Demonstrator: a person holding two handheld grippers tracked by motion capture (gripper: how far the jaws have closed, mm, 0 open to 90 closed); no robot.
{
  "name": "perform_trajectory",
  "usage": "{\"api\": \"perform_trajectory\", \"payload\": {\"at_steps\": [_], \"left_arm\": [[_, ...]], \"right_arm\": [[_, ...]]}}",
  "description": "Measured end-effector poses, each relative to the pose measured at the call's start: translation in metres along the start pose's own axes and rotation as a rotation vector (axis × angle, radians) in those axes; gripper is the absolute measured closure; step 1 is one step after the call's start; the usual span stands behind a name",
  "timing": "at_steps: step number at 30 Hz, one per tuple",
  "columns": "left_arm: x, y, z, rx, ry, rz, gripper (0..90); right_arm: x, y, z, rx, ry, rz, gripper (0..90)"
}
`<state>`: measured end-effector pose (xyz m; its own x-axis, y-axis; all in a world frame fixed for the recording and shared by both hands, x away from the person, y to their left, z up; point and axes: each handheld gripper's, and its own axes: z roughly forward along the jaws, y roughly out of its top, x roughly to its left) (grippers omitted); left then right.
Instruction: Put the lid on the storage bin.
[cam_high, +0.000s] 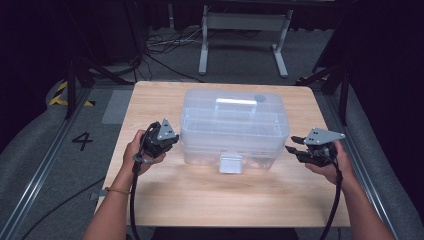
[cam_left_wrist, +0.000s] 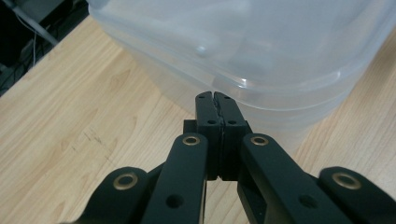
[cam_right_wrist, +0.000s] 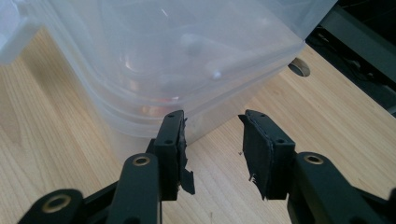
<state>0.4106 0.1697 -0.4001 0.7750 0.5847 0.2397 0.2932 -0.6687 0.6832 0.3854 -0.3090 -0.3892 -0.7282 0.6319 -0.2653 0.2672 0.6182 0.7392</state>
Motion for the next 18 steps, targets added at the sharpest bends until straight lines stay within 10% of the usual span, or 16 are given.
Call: {"api": "perform_trajectory", "payload": {"at_steps": [18], "left_arm": [[0.0018,-0.0054,0.0015,-0.03,0.005,-0.059,85.4]], "right_arm": [[0.0011,-0.0008,0.0006,-0.008,-0.009,0.012,50.9]]}}
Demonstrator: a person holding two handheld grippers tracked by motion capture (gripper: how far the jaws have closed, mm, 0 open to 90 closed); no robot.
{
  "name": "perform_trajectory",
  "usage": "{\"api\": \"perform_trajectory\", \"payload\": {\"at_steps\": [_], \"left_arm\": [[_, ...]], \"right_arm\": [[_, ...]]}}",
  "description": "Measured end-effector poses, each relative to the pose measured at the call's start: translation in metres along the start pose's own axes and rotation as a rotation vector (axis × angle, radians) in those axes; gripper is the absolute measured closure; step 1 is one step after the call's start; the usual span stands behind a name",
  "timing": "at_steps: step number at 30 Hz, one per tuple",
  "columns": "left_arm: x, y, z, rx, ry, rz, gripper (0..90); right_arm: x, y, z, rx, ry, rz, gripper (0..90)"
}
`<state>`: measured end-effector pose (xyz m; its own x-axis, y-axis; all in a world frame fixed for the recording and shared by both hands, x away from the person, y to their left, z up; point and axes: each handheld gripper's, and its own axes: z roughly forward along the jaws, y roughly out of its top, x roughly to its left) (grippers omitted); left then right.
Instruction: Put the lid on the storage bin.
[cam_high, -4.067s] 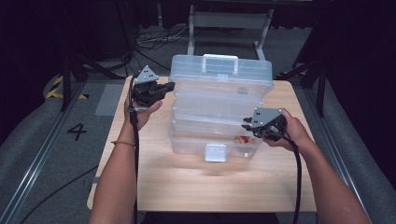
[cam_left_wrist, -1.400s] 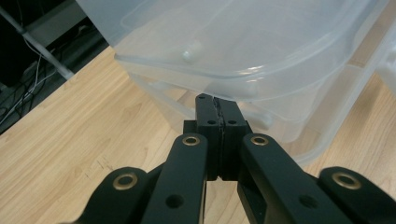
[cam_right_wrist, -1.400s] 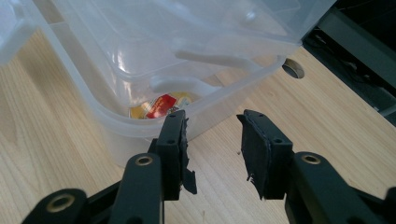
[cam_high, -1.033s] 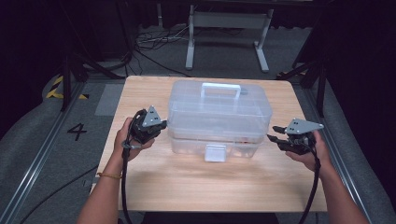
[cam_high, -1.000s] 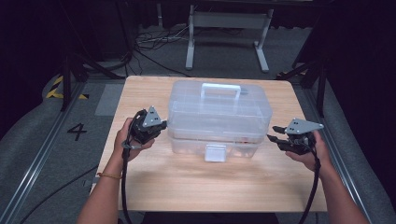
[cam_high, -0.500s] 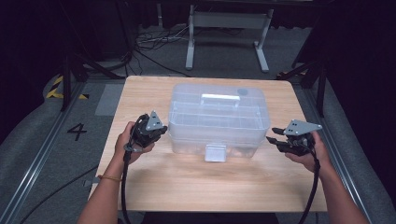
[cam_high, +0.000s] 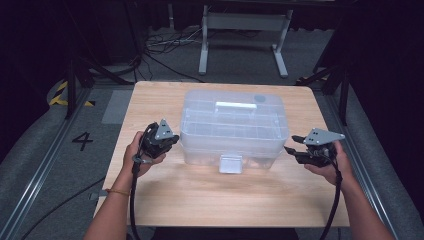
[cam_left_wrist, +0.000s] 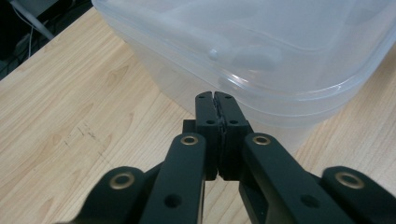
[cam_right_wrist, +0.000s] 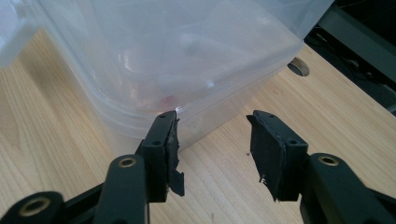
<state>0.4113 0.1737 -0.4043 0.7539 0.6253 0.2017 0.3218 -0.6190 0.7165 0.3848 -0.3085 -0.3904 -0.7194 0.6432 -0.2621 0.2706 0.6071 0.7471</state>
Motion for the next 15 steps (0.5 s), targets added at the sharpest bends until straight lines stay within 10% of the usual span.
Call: {"api": "perform_trajectory", "payload": {"at_steps": [15], "left_arm": [[-0.01,-0.009,-0.011,0.069,-0.015,0.061,63.7]], "right_arm": [[0.002,-0.003,-0.003,0.039,0.013,-0.027,43.2]]}}
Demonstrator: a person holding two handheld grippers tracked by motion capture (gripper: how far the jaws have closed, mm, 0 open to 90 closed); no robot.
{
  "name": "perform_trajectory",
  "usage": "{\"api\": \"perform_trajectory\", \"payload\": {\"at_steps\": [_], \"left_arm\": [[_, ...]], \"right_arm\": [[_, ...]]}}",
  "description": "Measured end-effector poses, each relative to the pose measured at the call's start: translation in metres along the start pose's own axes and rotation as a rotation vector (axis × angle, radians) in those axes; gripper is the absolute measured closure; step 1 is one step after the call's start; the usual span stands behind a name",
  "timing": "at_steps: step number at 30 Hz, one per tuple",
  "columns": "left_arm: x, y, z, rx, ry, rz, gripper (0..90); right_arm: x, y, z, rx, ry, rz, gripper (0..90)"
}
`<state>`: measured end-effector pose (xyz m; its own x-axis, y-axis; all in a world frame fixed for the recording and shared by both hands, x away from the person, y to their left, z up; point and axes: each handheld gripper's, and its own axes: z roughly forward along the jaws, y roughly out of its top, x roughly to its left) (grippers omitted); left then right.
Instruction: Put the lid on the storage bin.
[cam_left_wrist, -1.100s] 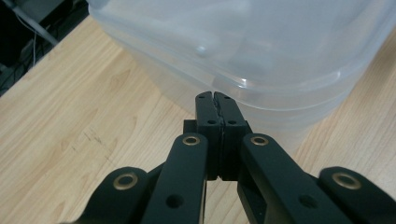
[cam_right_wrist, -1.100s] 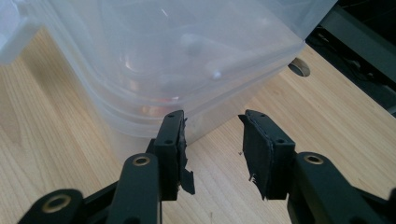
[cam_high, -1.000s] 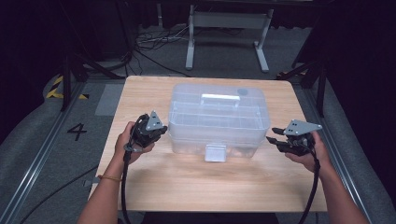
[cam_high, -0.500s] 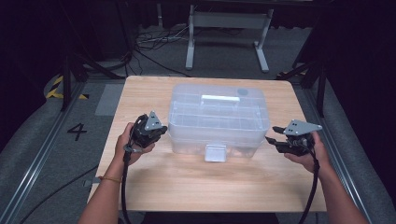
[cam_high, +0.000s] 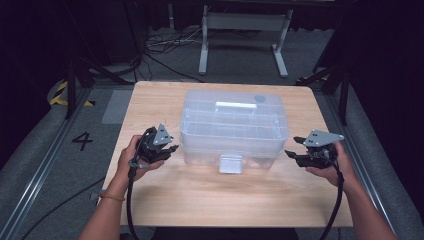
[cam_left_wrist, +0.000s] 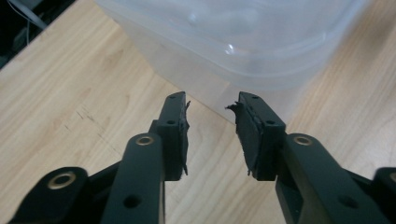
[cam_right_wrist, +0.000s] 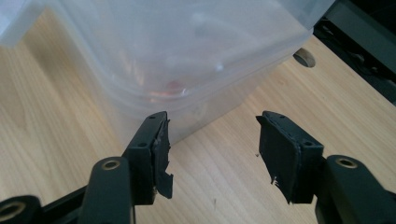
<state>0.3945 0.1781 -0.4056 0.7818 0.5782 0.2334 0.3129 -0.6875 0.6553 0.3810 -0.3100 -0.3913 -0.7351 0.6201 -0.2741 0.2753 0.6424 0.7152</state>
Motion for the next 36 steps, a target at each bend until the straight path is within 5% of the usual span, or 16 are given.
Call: {"api": "perform_trajectory", "payload": {"at_steps": [8,17,22,36], "left_arm": [[-0.016,-0.013,0.001,0.077,0.033,0.032,46.5],[-0.022,-0.035,0.003,0.102,0.036,0.005,31.6],[-0.025,-0.047,-0.004,0.08,0.035,-0.017,27.3],[-0.027,-0.074,-0.009,0.115,0.039,-0.047,22.1]], "right_arm": [[0.003,-0.016,-0.006,0.033,-0.009,-0.011,39.0],[0.005,-0.031,-0.01,0.057,-0.016,0.002,34.5],[0.007,-0.044,-0.012,0.074,-0.014,0.01,32.6],[0.006,-0.074,-0.02,0.088,-0.029,0.06,29.3]]}}
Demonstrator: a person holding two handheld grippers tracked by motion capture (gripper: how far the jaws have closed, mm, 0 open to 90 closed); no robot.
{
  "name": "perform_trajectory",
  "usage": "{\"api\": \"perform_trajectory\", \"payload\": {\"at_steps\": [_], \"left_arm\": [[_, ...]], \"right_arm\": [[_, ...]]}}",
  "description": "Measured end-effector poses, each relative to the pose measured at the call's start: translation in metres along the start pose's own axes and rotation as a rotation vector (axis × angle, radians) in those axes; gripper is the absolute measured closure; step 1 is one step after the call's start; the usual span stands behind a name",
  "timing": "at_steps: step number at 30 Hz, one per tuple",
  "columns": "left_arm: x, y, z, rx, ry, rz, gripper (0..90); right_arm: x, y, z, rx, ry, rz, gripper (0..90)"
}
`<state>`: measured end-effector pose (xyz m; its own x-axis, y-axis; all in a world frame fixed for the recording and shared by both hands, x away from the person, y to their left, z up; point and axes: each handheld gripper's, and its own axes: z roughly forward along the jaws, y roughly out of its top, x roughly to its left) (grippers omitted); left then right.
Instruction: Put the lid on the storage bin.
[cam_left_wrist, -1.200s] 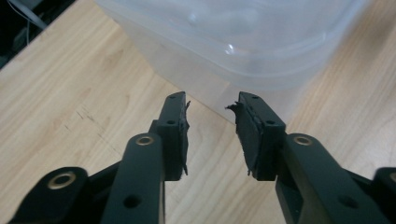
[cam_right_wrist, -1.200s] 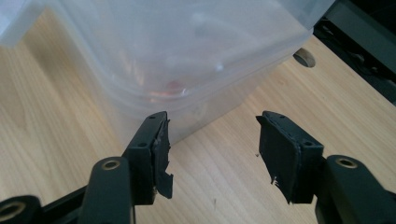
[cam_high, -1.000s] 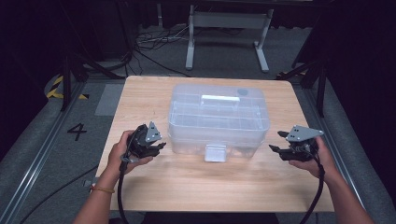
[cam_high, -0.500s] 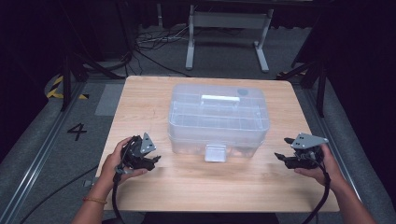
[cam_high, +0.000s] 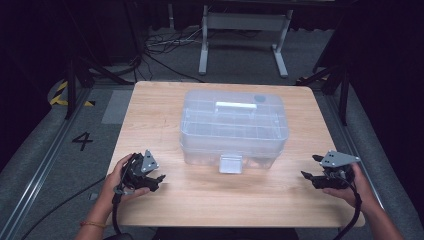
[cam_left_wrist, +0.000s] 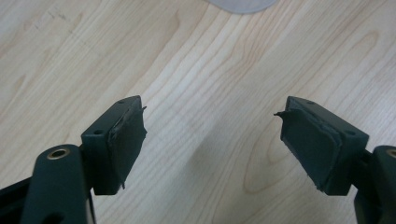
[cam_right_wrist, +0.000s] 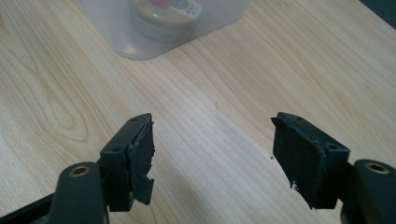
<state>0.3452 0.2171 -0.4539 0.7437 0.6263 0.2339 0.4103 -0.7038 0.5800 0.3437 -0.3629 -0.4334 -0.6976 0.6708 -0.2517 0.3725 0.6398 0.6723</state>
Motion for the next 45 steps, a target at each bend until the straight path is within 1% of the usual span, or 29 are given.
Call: {"api": "perform_trajectory", "payload": {"at_steps": [3,4,6,7,8,9,12,13,14,15,17,20,21,22,24,25,26,27,28,30,31,32,39,40,41,45], "left_arm": [[0.001,-0.007,0.0,-0.003,-0.015,-0.017,21.0],[0.001,-0.009,-0.001,-0.005,-0.013,-0.023,21.0],[0.001,-0.013,-0.001,-0.001,-0.03,-0.032,20.5],[0.001,-0.015,-0.001,-0.001,-0.032,-0.033,20.2],[0.001,-0.015,-0.001,-0.001,-0.032,-0.033,20.2],[0.0,-0.018,0.0,-0.003,-0.03,-0.04,20.1],[0.0,-0.025,0.001,0.002,-0.036,-0.063,19.6],[0.001,-0.028,0.001,0.0,-0.041,-0.073,19.5],[0.001,-0.028,0.001,0.0,-0.041,-0.073,19.5],[0.001,-0.03,0.0,-0.007,-0.045,-0.081,19.1],[0.002,-0.035,0.0,-0.024,-0.057,-0.108,18.8],[0.004,-0.041,0.001,-0.055,-0.079,-0.15,18.2],[0.005,-0.043,0.001,-0.06,-0.088,-0.159,18.2],[0.005,-0.043,0.001,-0.06,-0.088,-0.159,17.8],[0.006,-0.047,0.002,-0.083,-0.099,-0.191,16.9],[0.006,-0.047,0.002,-0.083,-0.099,-0.191,16.6],[0.007,-0.049,0.003,-0.095,-0.101,-0.205,16.6],[0.007,-0.052,0.004,-0.105,-0.114,-0.228,15.8],[0.009,-0.053,0.004,-0.098,-0.116,-0.25,15.5],[0.009,-0.053,0.003,-0.098,-0.108,-0.253,15.3],[0.009,-0.053,0.003,-0.098,-0.109,-0.255,15.1],[0.008,-0.053,0.003,-0.098,-0.105,-0.257,15.1],[0.008,-0.053,0.003,-0.098,-0.103,-0.259,15.0],[0.008,-0.053,0.003,-0.099,-0.107,-0.267,15.0],[0.007,-0.053,0.003,-0.098,-0.096,-0.268,15.0],[0.007,-0.053,0.003,-0.097,-0.096,-0.268,15.0]], "right_arm": [[-0.001,-0.009,-0.001,0.005,-0.003,0.022,29.2],[-0.001,-0.011,-0.001,0.011,-0.007,0.031,29.2],[-0.002,-0.018,-0.001,0.014,-0.011,0.054,28.2],[-0.002,-0.02,-0.001,0.012,-0.011,0.068,27.9],[-0.002,-0.02,-0.001,0.012,-0.011,0.068,27.9],[-0.004,-0.026,0.0,0.011,-0.001,0.094,27.1],[-0.005,-0.034,0.001,0.009,-0.003,0.117,25.7],[-0.005,-0.037,0.001,0.009,0.0,0.133,25.3],[-0.005,-0.037,0.001,0.009,0.0,0.133,25.3],[-0.006,-0.043,0.001,0.006,0.004,0.164,24.6],[-0.007,-0.05,0.001,0.006,0.009,0.193,24.0],[-0.008,-0.056,0.001,0.005,0.002,0.215,23.7],[-0.008,-0.06,0.001,0.002,0.006,0.233,23.5],[-0.008,-0.062,0.001,-0.003,0.014,0.243,23.4],[-0.008,-0.066,0.001,-0.003,0.012,0.263,23.4],[-0.008,-0.066,0.001,-0.003,0.012,0.263,23.4],[-0.007,-0.068,0.001,-0.008,0.006,0.269,23.3],[-0.007,-0.07,0.002,-0.012,0.008,0.275,23.0],[-0.006,-0.071,0.002,-0.01,0.012,0.291,22.7],[-0.006,-0.075,0.004,-0.018,0.007,0.308,22.4],[-0.006,-0.079,0.007,-0.032,0.023,0.338,20.7],[-0.007,-0.08,0.008,-0.038,0.029,0.349,20.7],[-0.006,-0.08,0.008,-0.036,0.032,0.34,19.4],[-0.006,-0.08,0.008,-0.036,0.032,0.34,19.4],[-0.006,-0.08,0.008,-0.036,0.032,0.339,19.4],[-0.006,-0.08,0.008,-0.036,0.033,0.34,19.4]]}}
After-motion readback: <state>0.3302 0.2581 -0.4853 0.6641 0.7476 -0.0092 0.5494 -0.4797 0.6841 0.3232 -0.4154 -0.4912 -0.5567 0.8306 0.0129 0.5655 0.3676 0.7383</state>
